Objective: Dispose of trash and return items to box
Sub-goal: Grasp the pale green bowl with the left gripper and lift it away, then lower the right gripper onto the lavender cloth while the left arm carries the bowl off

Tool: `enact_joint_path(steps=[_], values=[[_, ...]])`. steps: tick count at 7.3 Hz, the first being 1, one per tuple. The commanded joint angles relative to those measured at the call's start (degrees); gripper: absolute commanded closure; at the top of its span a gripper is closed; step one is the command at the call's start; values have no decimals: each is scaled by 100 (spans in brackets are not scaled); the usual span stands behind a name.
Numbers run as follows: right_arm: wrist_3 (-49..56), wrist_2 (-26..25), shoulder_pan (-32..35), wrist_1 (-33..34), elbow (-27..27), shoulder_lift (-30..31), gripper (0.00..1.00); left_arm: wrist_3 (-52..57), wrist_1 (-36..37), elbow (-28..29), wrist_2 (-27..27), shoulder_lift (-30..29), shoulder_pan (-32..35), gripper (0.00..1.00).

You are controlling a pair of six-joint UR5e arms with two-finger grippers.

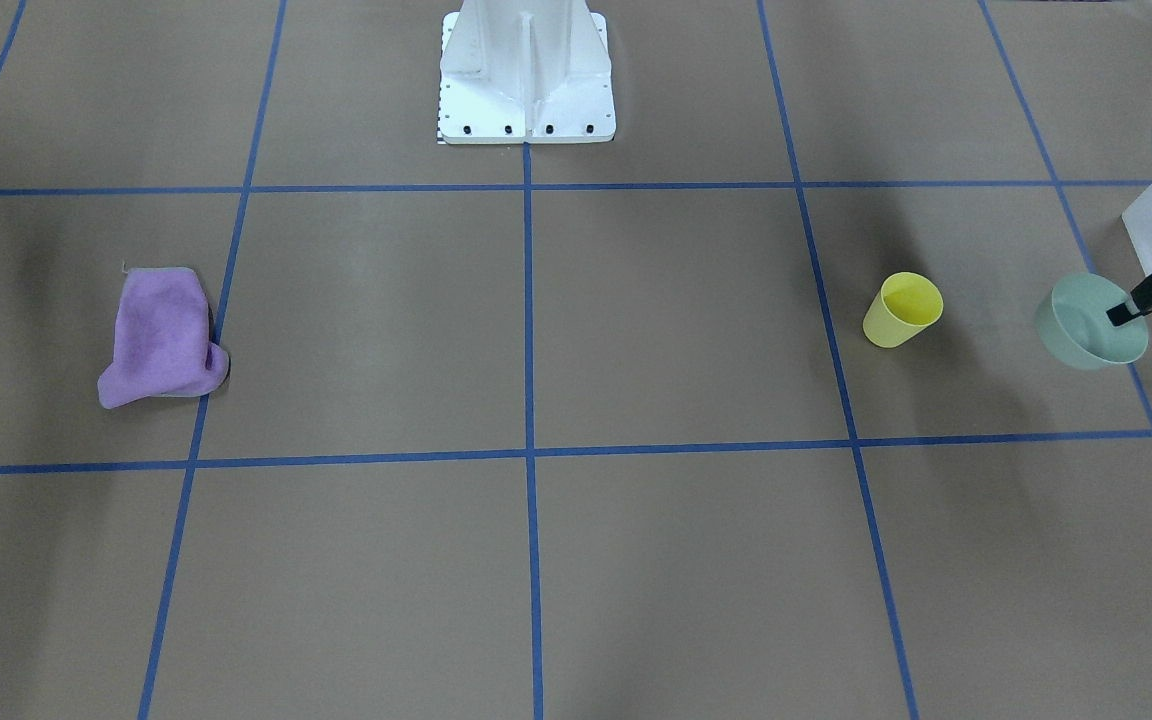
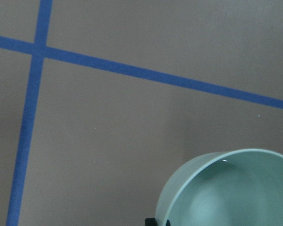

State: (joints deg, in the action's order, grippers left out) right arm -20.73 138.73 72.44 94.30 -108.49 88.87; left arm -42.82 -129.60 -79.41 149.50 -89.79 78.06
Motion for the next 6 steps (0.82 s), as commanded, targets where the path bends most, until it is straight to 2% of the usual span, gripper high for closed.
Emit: enact_joint_path(steps=[1, 3, 6], values=[[-106, -345, -762, 1, 29, -350, 0, 463, 179, -4, 97, 40, 681, 100], [-106, -627, -1378, 1, 143, -693, 0, 1953, 967, 4, -112, 50, 1375, 100], [-98, -839, -1925, 1, 889, -959, 0, 3286, 1761, 22, -867, 23, 2027, 100]])
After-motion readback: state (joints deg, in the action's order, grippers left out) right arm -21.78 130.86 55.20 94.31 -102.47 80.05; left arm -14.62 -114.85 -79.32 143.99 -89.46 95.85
